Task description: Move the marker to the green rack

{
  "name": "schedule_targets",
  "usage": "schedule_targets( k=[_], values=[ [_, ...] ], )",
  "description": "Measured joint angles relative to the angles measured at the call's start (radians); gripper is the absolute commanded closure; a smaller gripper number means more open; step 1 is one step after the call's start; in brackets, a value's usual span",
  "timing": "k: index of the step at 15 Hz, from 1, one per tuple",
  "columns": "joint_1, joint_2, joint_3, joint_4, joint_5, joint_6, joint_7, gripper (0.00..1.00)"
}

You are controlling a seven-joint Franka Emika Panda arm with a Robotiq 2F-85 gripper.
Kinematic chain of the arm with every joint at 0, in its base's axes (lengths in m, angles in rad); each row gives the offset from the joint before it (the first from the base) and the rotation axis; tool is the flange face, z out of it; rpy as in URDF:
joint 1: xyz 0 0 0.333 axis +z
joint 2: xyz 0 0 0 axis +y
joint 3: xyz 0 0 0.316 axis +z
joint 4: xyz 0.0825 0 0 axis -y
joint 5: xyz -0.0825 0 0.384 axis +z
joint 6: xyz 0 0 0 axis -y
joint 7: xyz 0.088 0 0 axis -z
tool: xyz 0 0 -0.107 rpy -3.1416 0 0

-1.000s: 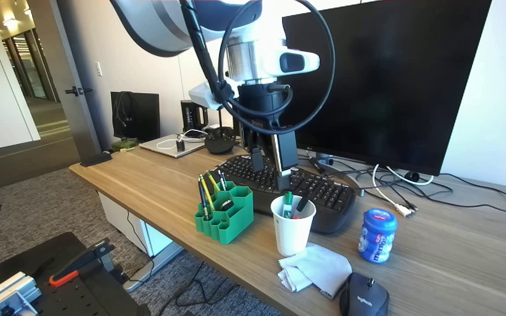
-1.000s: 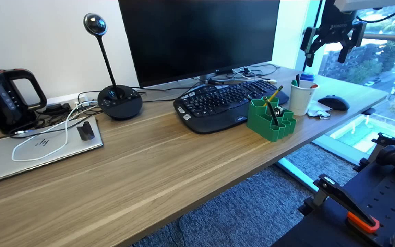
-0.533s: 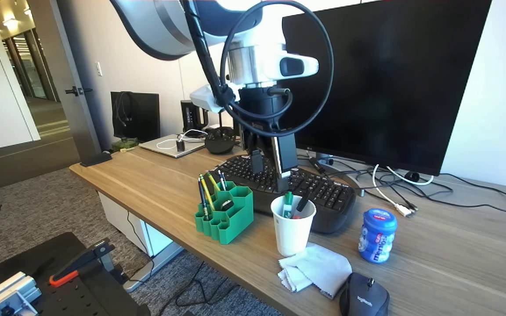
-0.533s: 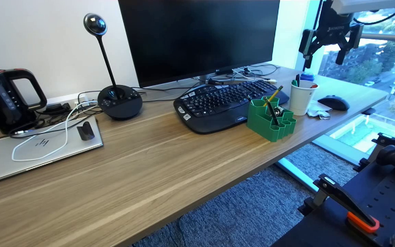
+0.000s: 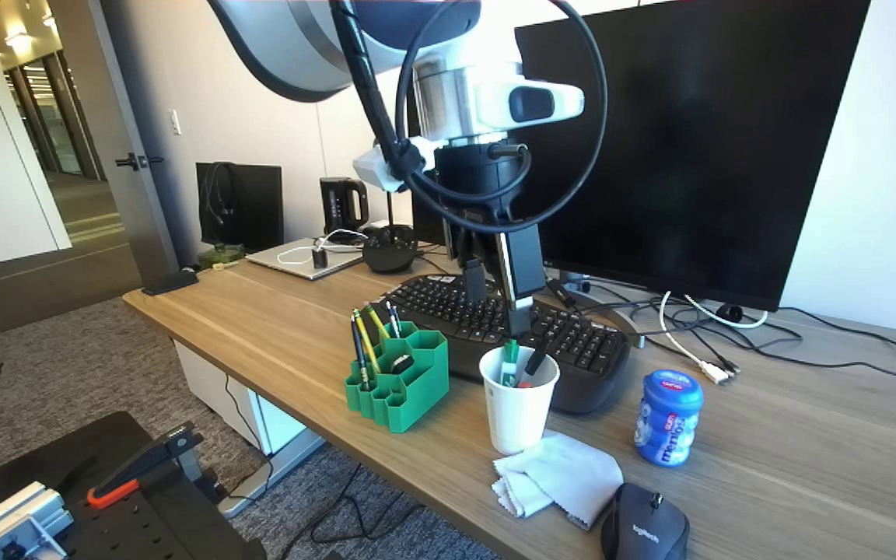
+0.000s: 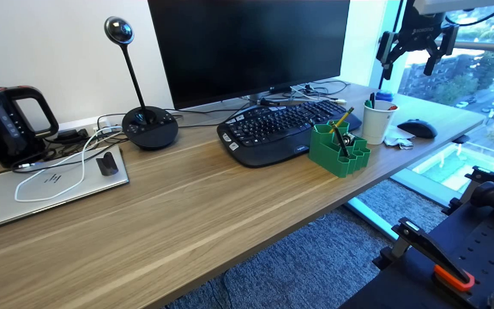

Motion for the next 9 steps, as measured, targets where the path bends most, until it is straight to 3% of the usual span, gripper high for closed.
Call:
schedule_targets(
  k=[4, 9],
  values=[
    [0.000, -0.002, 0.002, 0.006, 0.061, -0.002, -0.009, 0.00],
    [0.000, -0.002, 0.002, -0.004, 0.054, 0.014, -0.010, 0.00]
  ],
)
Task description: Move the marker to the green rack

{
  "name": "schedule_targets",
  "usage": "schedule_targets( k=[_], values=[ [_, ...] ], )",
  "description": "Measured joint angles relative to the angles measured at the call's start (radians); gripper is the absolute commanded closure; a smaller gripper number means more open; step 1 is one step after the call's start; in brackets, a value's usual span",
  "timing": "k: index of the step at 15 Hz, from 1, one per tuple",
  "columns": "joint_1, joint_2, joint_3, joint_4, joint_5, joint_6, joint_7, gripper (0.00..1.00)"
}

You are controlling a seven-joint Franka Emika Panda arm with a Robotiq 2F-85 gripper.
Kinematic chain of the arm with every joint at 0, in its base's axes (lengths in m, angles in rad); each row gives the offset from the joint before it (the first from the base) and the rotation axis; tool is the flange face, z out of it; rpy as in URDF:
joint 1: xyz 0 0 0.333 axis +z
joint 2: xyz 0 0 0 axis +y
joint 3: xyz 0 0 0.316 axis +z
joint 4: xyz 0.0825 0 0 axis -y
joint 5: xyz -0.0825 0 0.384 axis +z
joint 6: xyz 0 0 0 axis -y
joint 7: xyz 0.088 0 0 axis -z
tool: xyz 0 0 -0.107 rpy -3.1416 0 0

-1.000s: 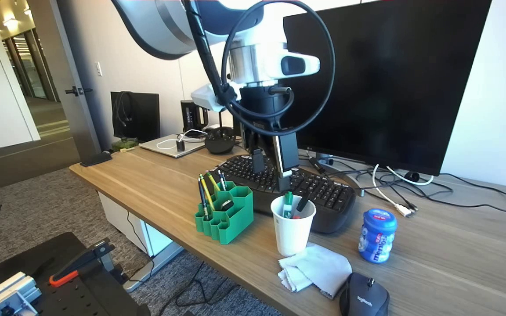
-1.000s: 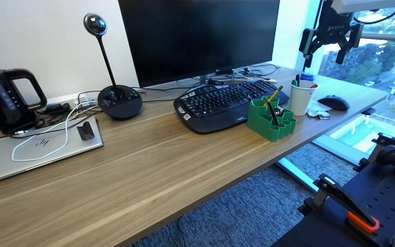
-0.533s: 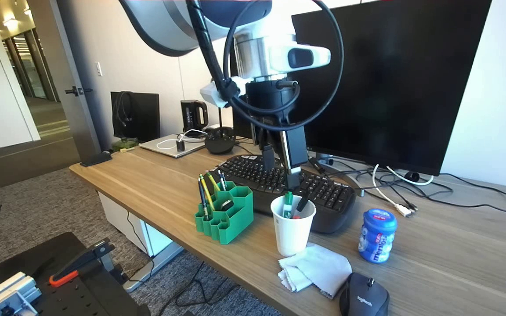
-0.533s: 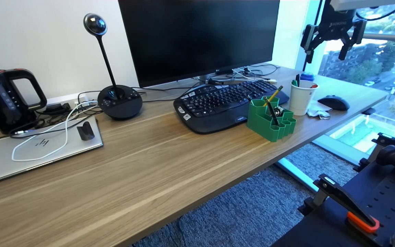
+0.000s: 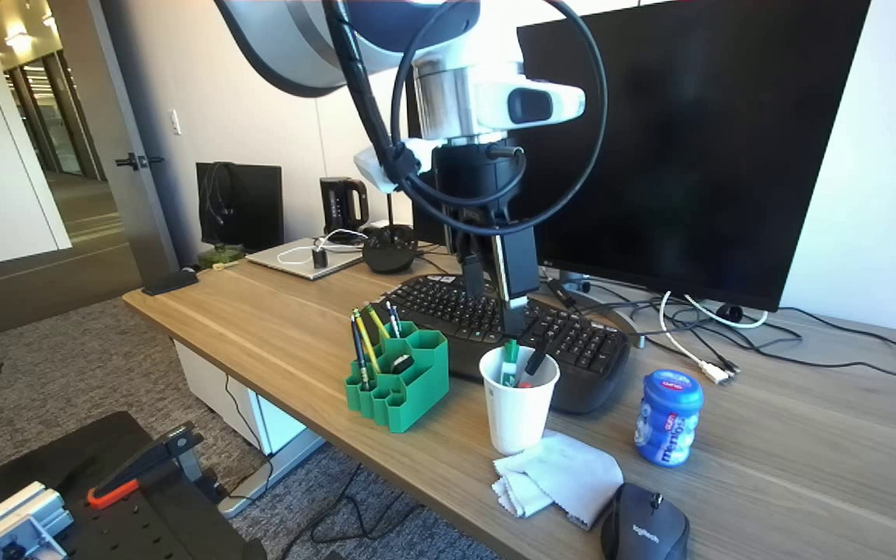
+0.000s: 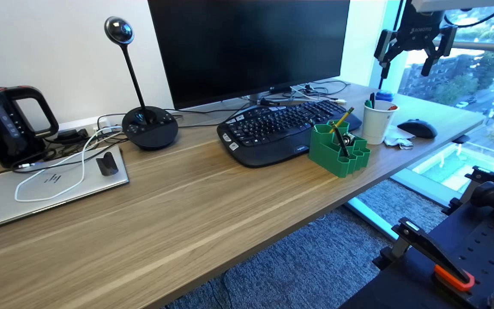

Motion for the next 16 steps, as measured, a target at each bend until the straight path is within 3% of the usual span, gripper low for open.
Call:
schedule_targets(
  k=[7, 16],
  values=[
    [0.018, 0.002, 0.000, -0.013, -0.071, 0.034, -0.013, 0.00],
    [0.025, 0.041, -0.009, 0.016, -0.070, 0.030, -0.007, 0.00]
  ],
)
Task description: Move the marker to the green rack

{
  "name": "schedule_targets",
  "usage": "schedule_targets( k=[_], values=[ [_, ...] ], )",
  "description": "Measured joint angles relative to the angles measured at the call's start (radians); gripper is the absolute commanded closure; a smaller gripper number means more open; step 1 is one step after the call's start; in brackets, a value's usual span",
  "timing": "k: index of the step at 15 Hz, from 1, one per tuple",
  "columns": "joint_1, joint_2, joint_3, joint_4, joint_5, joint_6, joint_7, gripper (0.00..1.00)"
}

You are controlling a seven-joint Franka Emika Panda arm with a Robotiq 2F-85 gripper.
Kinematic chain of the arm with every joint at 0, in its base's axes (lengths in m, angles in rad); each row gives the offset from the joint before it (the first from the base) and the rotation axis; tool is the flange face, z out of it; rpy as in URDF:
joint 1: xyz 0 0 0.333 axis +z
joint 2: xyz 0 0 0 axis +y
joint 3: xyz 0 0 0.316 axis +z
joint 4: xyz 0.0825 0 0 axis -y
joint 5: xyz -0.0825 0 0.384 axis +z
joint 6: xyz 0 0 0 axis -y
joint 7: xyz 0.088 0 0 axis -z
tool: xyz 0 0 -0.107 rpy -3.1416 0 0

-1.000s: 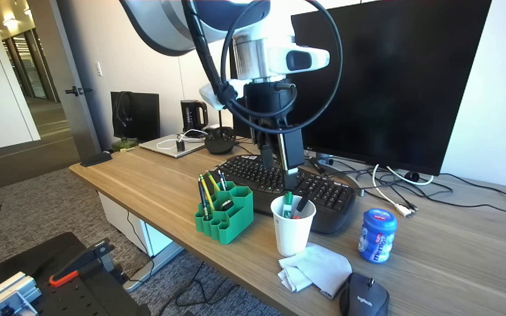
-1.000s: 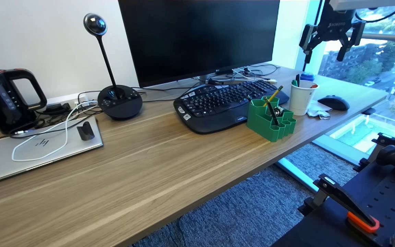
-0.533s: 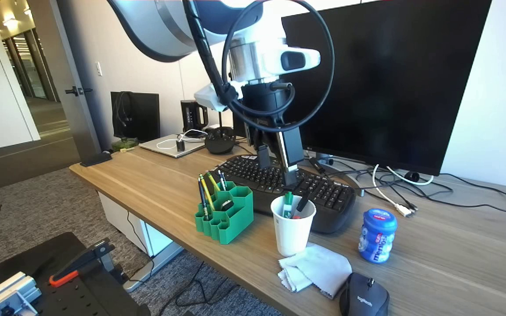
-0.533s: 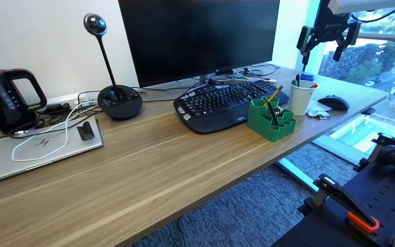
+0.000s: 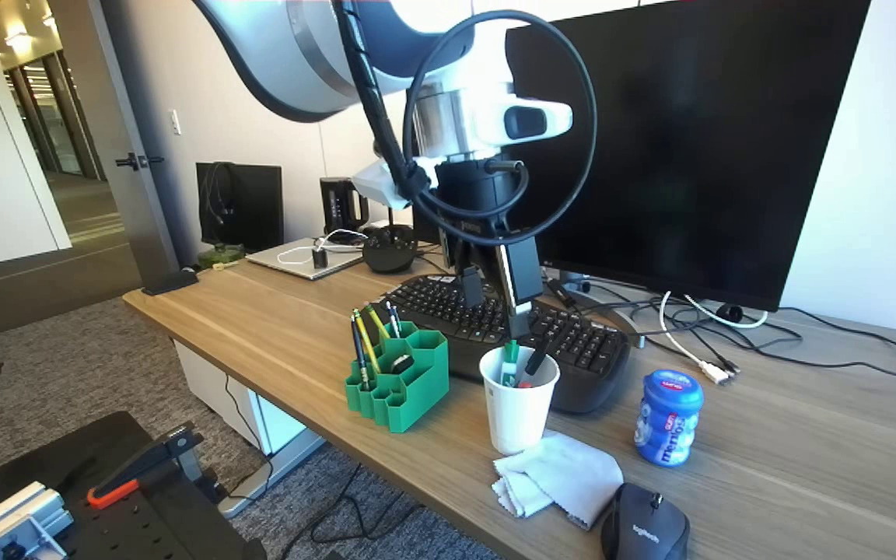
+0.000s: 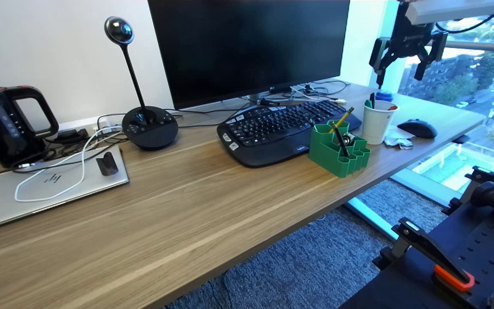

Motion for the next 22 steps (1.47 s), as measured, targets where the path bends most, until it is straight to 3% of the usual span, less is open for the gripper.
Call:
schedule_targets(
  k=[12, 22],
  values=[
    [0.021, 0.091, -0.041, 0.126, -0.001, -0.035, 0.138, 0.00],
    [0.016, 0.099, -0.038, 0.194, 0.067, -0.174, 0.037, 0.00]
  ],
)
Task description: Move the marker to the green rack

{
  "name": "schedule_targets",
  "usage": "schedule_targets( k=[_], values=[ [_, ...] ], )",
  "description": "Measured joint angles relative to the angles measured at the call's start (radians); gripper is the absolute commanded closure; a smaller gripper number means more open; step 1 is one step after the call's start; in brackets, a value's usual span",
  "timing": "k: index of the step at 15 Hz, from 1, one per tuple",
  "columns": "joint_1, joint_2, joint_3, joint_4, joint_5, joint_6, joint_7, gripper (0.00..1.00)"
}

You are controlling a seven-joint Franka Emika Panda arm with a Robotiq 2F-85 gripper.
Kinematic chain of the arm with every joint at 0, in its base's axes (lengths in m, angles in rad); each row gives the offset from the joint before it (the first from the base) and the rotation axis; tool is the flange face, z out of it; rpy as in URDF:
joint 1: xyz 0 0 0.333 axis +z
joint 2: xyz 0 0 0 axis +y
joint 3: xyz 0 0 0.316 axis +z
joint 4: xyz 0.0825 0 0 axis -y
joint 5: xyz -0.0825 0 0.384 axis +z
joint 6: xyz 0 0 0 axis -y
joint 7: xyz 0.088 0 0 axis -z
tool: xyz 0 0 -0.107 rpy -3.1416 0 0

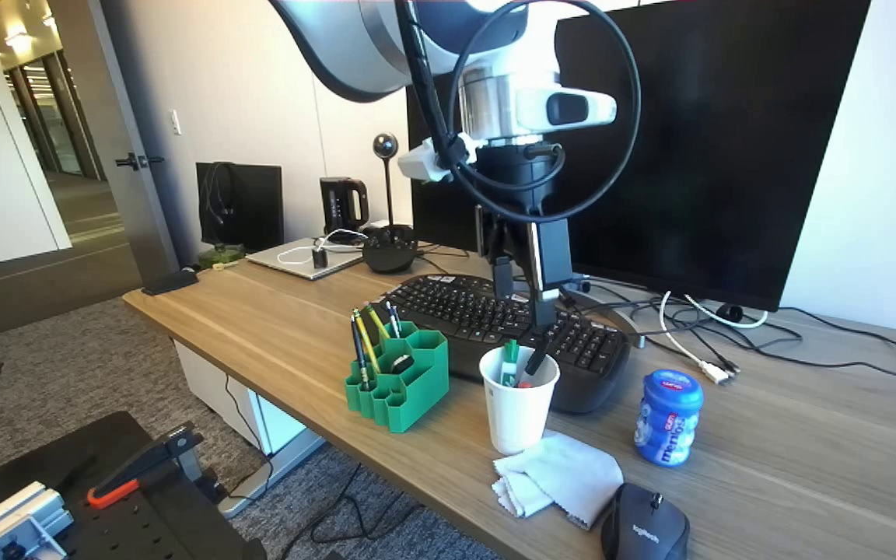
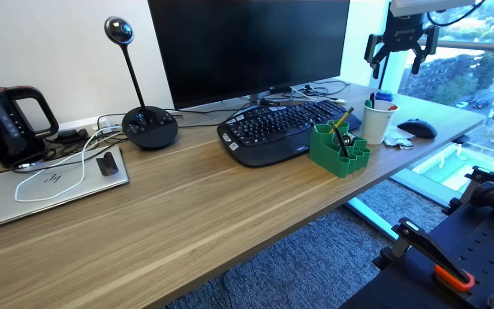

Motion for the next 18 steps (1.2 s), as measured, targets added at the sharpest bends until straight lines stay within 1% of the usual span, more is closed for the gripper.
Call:
schedule_targets(
  k=[2, 4, 8, 12, 18],
  values=[
    [-0.016, -0.001, 0.018, 0.007, 0.056, -0.025, -0.100, 0.00],
    [-0.034, -0.005, 0.035, 0.007, 0.089, -0.034, -0.198, 0.00],
    [-0.051, -0.009, 0.045, 0.007, 0.096, -0.038, -0.318, 0.00],
    [-0.061, -0.011, 0.048, 0.008, 0.106, -0.049, -0.374, 0.00],
    [-0.064, -0.011, 0.051, 0.008, 0.108, -0.053, -0.380, 0.00]
  ],
)
